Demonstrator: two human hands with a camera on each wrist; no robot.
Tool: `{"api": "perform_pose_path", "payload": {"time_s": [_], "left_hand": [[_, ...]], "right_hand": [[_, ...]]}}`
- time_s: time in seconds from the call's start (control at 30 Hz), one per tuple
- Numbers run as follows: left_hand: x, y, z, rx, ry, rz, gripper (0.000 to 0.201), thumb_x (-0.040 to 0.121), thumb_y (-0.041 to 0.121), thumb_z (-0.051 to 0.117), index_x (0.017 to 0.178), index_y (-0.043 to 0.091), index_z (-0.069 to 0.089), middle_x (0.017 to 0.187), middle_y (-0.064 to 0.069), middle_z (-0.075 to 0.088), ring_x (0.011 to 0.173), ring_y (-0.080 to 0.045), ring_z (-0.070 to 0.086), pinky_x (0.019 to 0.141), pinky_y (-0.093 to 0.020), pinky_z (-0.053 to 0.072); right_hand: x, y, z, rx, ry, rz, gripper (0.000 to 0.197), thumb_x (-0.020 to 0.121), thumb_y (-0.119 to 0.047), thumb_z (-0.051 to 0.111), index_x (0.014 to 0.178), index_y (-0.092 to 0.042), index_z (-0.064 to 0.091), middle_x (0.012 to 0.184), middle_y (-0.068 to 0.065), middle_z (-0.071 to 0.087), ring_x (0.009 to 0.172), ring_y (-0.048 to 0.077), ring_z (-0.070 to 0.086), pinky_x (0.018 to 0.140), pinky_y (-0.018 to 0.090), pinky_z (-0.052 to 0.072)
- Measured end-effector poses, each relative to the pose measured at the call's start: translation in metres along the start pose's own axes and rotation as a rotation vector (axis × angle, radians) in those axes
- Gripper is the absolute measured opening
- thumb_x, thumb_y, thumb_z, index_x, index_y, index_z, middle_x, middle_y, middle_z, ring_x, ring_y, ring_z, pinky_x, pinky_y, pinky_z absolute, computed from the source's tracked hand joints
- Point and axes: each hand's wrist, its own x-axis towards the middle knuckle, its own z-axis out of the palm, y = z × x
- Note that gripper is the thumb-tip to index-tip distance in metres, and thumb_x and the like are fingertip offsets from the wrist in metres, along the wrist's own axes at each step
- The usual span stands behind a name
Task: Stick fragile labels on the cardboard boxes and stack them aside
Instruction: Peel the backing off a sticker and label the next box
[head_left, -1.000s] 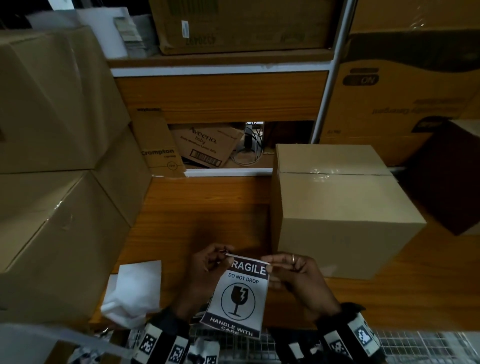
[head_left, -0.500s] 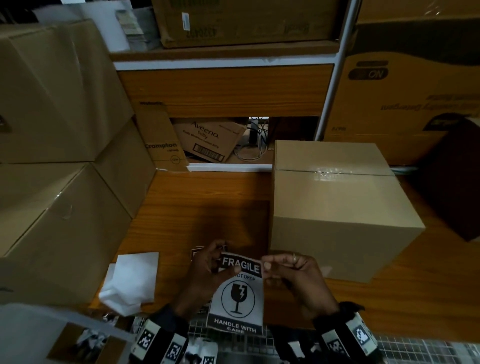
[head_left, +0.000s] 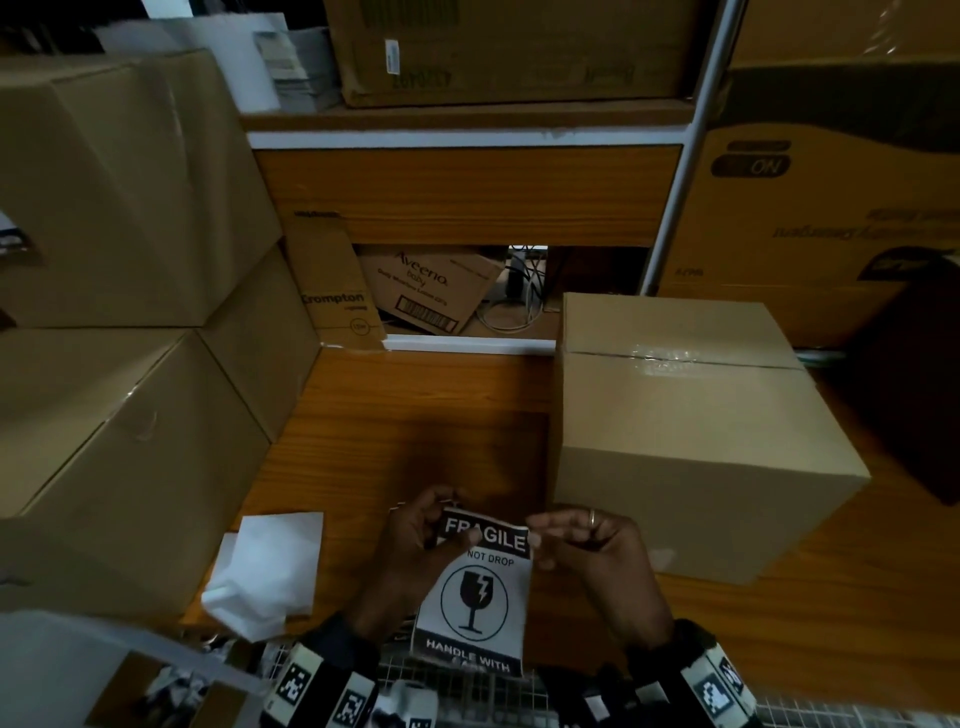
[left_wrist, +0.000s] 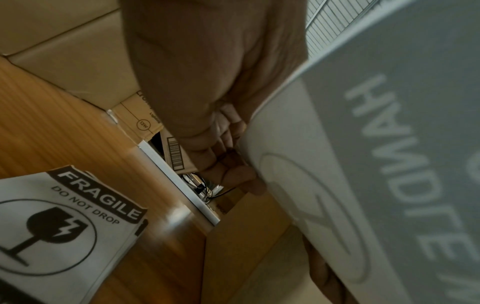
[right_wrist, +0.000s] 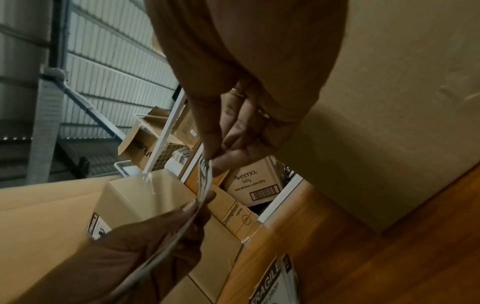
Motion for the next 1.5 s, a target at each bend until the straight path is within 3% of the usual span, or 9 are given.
{"api": "perform_pose_path", "payload": {"time_s": [0.1, 0.23, 0.37, 0.57, 0.7, 0.8, 1.03, 1.4, 1.5], "left_hand": [[-0.001, 0.000, -0.003, -0.013, -0.009, 0.003, 0.037, 0.087, 0.000, 0.073, 0.120, 0.014, 0.064, 0.108, -0.005, 0.076, 0.098, -0.022, 0.074, 0.076, -0.036, 0.063], [0.000, 0.000, -0.006, 0.002, -0.035, 0.003, 0.040, 0.086, 0.003, 0.076, 0.122, 0.015, 0.064, 0.111, -0.007, 0.076, 0.099, -0.023, 0.074, 0.080, -0.045, 0.063], [0.005, -0.003, -0.006, 0.002, -0.041, 0.026, 0.038, 0.085, 0.000, 0.076, 0.119, 0.013, 0.066, 0.108, -0.006, 0.077, 0.097, -0.023, 0.075, 0.078, -0.036, 0.063], [0.004, -0.004, -0.005, -0.004, -0.074, 0.038, 0.038, 0.085, 0.001, 0.077, 0.119, 0.013, 0.066, 0.107, -0.004, 0.077, 0.101, -0.023, 0.074, 0.077, -0.030, 0.061], [0.002, -0.007, -0.002, 0.204, -0.075, 0.188, 0.046, 0.082, 0.030, 0.084, 0.122, 0.038, 0.064, 0.122, 0.011, 0.065, 0.111, -0.011, 0.067, 0.086, -0.031, 0.058], [0.000, -0.004, 0.002, 0.324, -0.020, 0.340, 0.048, 0.077, 0.043, 0.080, 0.121, 0.045, 0.062, 0.127, 0.019, 0.054, 0.116, -0.008, 0.061, 0.091, -0.032, 0.056], [0.005, -0.004, 0.005, 0.344, 0.051, 0.313, 0.019, 0.089, 0.026, 0.078, 0.097, 0.042, 0.072, 0.108, 0.019, 0.060, 0.104, -0.004, 0.064, 0.089, -0.034, 0.055], [0.007, -0.008, -0.003, 0.394, 0.078, 0.289, 0.003, 0.089, 0.031, 0.076, 0.087, 0.033, 0.075, 0.094, 0.012, 0.063, 0.092, -0.008, 0.066, 0.081, -0.030, 0.053], [0.006, -0.008, -0.006, 0.379, 0.050, 0.289, 0.018, 0.086, 0.047, 0.074, 0.082, 0.031, 0.072, 0.094, 0.014, 0.062, 0.091, -0.009, 0.066, 0.079, -0.029, 0.054]], "right_hand": [[0.002, 0.000, 0.004, 0.019, 0.039, -0.029, 0.010, 0.086, 0.006, 0.072, 0.095, 0.004, 0.076, 0.080, 0.020, 0.077, 0.063, 0.015, 0.070, 0.061, 0.024, 0.056], [0.001, 0.000, 0.009, 0.069, 0.055, 0.018, 0.011, 0.088, 0.005, 0.070, 0.098, 0.005, 0.076, 0.089, 0.022, 0.078, 0.071, 0.022, 0.074, 0.063, 0.027, 0.059], [-0.001, 0.002, 0.010, 0.125, 0.068, 0.102, 0.013, 0.087, 0.003, 0.071, 0.099, 0.005, 0.077, 0.094, 0.025, 0.077, 0.079, 0.030, 0.074, 0.067, 0.033, 0.061], [-0.002, 0.000, 0.013, 0.124, 0.065, 0.115, 0.011, 0.085, 0.008, 0.072, 0.095, 0.005, 0.077, 0.091, 0.025, 0.077, 0.072, 0.026, 0.073, 0.063, 0.030, 0.061], [-0.001, 0.004, 0.016, 0.114, 0.097, 0.073, 0.017, 0.074, 0.003, 0.081, 0.090, 0.002, 0.077, 0.088, 0.026, 0.076, 0.070, 0.026, 0.070, 0.062, 0.029, 0.058], [-0.002, 0.003, 0.018, 0.099, 0.082, 0.092, 0.027, 0.065, -0.003, 0.085, 0.090, 0.004, 0.076, 0.088, 0.027, 0.076, 0.071, 0.029, 0.070, 0.062, 0.031, 0.058], [-0.004, -0.004, 0.017, 0.182, 0.056, 0.129, 0.009, 0.080, 0.005, 0.075, 0.089, 0.006, 0.077, 0.090, 0.031, 0.075, 0.069, 0.030, 0.073, 0.061, 0.032, 0.060], [-0.006, -0.009, 0.018, 0.147, 0.017, 0.030, 0.021, 0.078, -0.012, 0.078, 0.092, 0.003, 0.077, 0.090, 0.029, 0.075, 0.077, 0.033, 0.073, 0.072, 0.038, 0.060], [-0.004, -0.007, 0.018, 0.103, 0.037, -0.015, 0.021, 0.076, -0.019, 0.081, 0.089, -0.003, 0.079, 0.085, 0.026, 0.075, 0.075, 0.028, 0.070, 0.070, 0.036, 0.058]]}}
